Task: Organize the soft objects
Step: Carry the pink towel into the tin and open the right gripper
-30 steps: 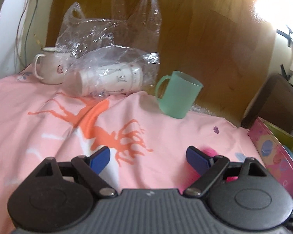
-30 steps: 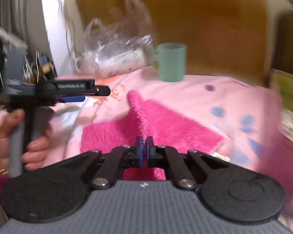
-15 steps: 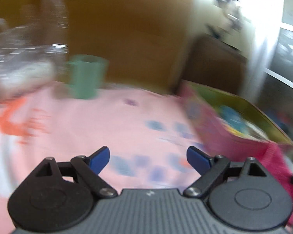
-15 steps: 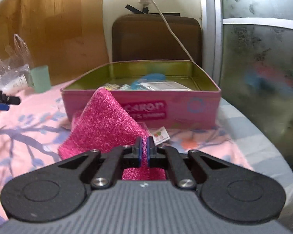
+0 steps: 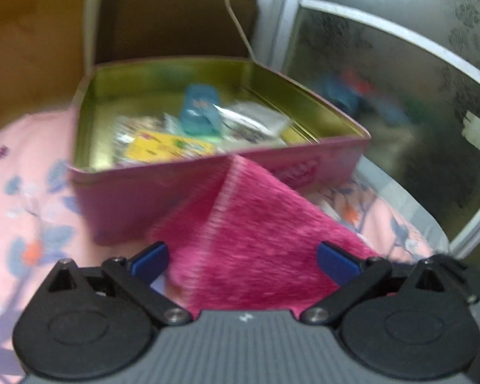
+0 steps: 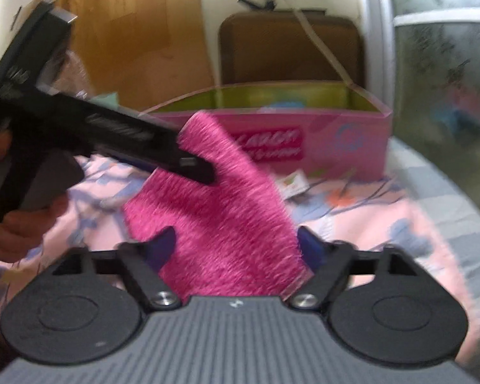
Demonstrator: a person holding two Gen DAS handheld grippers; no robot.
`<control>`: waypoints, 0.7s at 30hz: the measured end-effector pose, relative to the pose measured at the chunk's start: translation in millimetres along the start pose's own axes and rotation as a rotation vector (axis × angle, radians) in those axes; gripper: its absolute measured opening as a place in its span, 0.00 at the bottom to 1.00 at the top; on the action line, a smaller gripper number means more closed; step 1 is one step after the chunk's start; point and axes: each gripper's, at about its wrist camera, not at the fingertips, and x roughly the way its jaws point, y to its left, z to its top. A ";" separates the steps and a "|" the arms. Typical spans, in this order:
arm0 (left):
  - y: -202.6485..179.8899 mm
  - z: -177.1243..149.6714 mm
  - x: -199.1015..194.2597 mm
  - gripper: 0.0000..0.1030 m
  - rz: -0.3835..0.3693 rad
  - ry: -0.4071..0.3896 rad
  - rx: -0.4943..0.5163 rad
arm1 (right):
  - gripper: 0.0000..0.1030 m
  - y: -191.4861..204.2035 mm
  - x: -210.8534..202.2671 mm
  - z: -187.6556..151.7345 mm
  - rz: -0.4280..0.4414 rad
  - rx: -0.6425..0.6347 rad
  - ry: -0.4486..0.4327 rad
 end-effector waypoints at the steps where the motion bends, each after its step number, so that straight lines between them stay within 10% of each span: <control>1: -3.2 -2.1 7.3 0.90 -0.009 0.024 0.001 | 0.47 4.3 0.1 -2.4 -0.024 -0.026 -0.021; 3: -16.1 -8.2 9.3 0.80 0.041 -0.002 0.062 | 0.14 12.9 2.4 -2.3 -0.003 -0.073 -0.037; 7: -21.2 -5.6 -0.3 0.39 -0.026 0.010 0.049 | 0.13 18.9 6.2 2.3 0.035 -0.064 -0.064; 16: -23.7 53.4 -67.7 0.44 -0.062 -0.223 0.077 | 0.13 31.3 -11.0 73.6 0.098 -0.148 -0.319; 21: -6.1 113.0 -50.3 0.46 0.000 -0.259 0.069 | 0.13 10.2 40.3 131.3 0.100 -0.166 -0.298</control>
